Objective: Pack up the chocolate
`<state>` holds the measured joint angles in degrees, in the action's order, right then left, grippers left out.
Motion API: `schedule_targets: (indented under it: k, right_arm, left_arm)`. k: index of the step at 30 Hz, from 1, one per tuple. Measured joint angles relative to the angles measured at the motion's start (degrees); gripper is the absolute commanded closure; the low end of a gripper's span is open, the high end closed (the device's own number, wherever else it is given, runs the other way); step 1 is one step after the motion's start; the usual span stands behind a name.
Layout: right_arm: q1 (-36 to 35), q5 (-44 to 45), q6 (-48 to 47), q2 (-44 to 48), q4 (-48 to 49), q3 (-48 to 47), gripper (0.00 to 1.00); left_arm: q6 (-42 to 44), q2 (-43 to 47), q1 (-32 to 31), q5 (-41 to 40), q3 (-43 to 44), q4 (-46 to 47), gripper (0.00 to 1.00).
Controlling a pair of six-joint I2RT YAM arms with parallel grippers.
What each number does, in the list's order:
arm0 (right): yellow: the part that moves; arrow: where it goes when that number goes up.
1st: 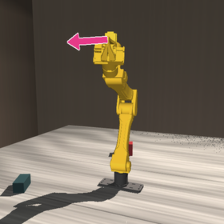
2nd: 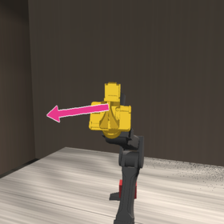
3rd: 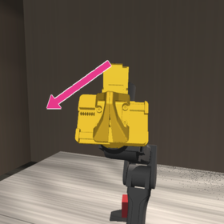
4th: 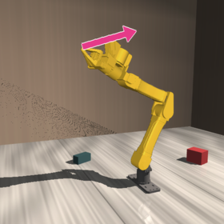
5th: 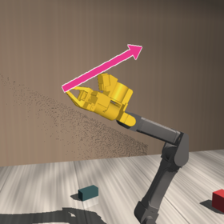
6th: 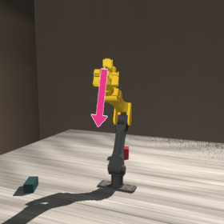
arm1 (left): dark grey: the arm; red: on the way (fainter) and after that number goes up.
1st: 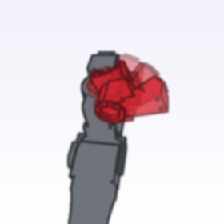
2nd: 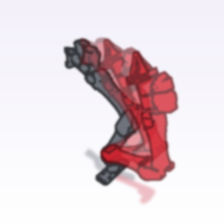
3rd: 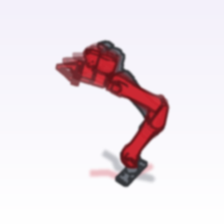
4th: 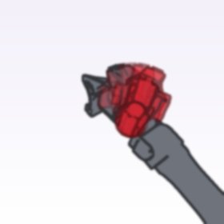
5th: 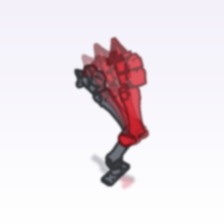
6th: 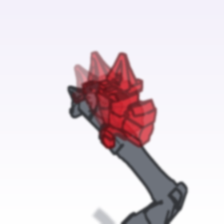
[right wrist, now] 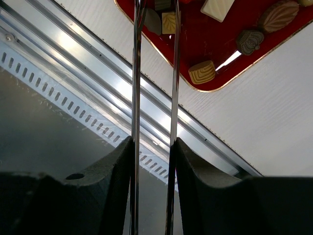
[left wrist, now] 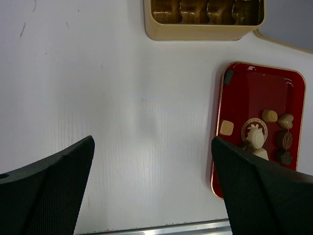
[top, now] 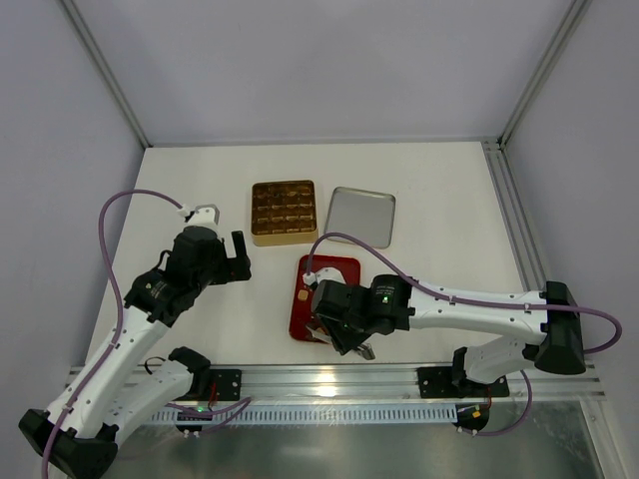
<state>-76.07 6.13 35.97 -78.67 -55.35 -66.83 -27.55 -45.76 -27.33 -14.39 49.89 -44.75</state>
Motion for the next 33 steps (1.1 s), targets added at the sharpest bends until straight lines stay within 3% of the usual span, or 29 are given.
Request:
schedule_targets:
  k: [22, 33]
  right_arm:
    - [0.24, 2.12, -0.04, -1.99, -0.52, -1.22, 0.71]
    - [5.79, 4.57, -2.73, -1.77, -1.86, -6.38, 0.71]
  left_arm:
    - [0.00, 0.02, 0.00, -0.02, -0.02, 0.00, 0.00]
    - [-0.02, 0.02, 0.00, -0.02, -0.04, 0.00, 0.00]
